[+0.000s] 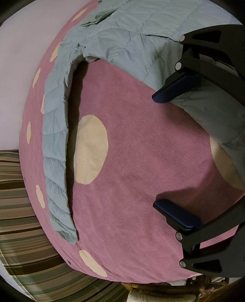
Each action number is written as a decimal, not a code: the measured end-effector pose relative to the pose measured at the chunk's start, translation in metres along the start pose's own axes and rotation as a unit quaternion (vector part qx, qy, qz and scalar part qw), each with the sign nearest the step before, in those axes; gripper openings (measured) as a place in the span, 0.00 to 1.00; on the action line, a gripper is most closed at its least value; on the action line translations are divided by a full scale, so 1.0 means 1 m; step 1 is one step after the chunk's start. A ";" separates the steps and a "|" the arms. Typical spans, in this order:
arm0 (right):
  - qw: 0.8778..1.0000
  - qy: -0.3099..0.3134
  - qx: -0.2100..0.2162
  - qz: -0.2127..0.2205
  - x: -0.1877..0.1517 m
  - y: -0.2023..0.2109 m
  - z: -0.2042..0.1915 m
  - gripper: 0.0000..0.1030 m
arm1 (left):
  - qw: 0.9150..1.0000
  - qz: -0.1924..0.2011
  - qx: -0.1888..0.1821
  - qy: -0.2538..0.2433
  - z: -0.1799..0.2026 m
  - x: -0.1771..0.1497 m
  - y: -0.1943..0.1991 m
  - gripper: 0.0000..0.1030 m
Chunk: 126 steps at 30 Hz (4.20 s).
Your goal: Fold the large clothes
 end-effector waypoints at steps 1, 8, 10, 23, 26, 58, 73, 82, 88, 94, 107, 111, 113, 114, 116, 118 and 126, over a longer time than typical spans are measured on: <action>1.000 0.003 -0.007 -0.015 -0.002 -0.012 0.002 0.34 | 1.000 0.000 0.001 -0.001 0.000 0.000 0.000 0.98; 0.999 0.021 -0.021 -0.037 -0.012 -0.037 -0.002 0.33 | 1.000 0.000 0.003 -0.003 0.000 0.000 0.000 0.98; 0.999 0.018 -0.014 -0.029 -0.011 -0.031 -0.001 0.33 | 1.000 -0.001 0.003 -0.003 0.000 0.000 0.000 0.98; 1.000 0.020 0.000 -0.014 -0.061 0.018 -0.003 0.33 | 1.000 -0.001 0.003 -0.004 0.001 0.000 0.000 0.98; 1.000 0.008 -0.004 -0.024 -0.073 0.003 0.003 0.32 | 1.000 -0.001 0.003 -0.004 0.000 0.000 0.000 0.98; 0.998 0.049 -0.029 0.003 -0.091 0.012 -0.058 0.75 | 1.000 -0.001 0.003 -0.003 0.000 0.000 0.000 0.98; 0.997 0.058 -0.040 0.006 -0.094 0.002 -0.059 0.78 | 0.997 0.027 -0.046 0.054 -0.061 0.039 0.003 0.98; 0.997 0.058 -0.040 0.007 -0.096 0.003 -0.058 0.78 | 0.986 0.025 -0.023 0.166 -0.170 0.113 -0.062 0.96; 0.997 0.059 -0.041 0.008 -0.096 0.003 -0.058 0.78 | 0.974 0.030 -0.039 0.221 -0.211 0.140 -0.092 0.91; 0.997 0.059 -0.041 0.008 -0.096 0.003 -0.058 0.78 | 0.969 0.048 -0.036 0.239 -0.221 0.157 -0.105 0.64; 0.997 0.059 -0.041 0.008 -0.096 0.004 -0.057 0.78 | 0.978 0.113 -0.093 0.151 -0.162 0.179 -0.057 0.05; 0.998 0.057 -0.038 0.009 -0.096 0.005 -0.057 0.78 | 0.976 0.144 -0.137 0.089 -0.094 0.188 -0.016 0.05; 0.998 0.055 -0.036 0.010 -0.096 0.005 -0.055 0.79 | 0.973 0.151 -0.163 0.059 -0.057 0.188 0.000 0.05; 0.998 0.054 -0.035 0.011 -0.095 0.005 -0.054 0.79 | 0.972 0.152 -0.173 0.046 -0.041 0.189 0.005 0.05; 0.998 0.051 -0.033 0.012 -0.096 0.006 -0.055 0.79 | 0.967 0.152 -0.205 0.005 0.009 0.185 0.022 0.05; 0.998 0.049 -0.031 0.013 -0.096 0.006 -0.055 0.79 | 0.961 0.156 -0.226 -0.027 0.049 0.178 0.035 0.05; 0.999 0.037 -0.022 0.018 -0.101 0.010 -0.057 0.79 | 0.932 0.148 -0.295 -0.153 0.215 0.137 0.072 0.05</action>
Point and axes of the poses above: each gripper's, at about its wrist camera, not at the fingertips, and y roughly against the way its jaws point, z to its right, x to its top, the point moved 1 cm from there along -y, roughly the way its jaws point, and after that the axes turned 3 degrees about x, right-handed, at the moved point
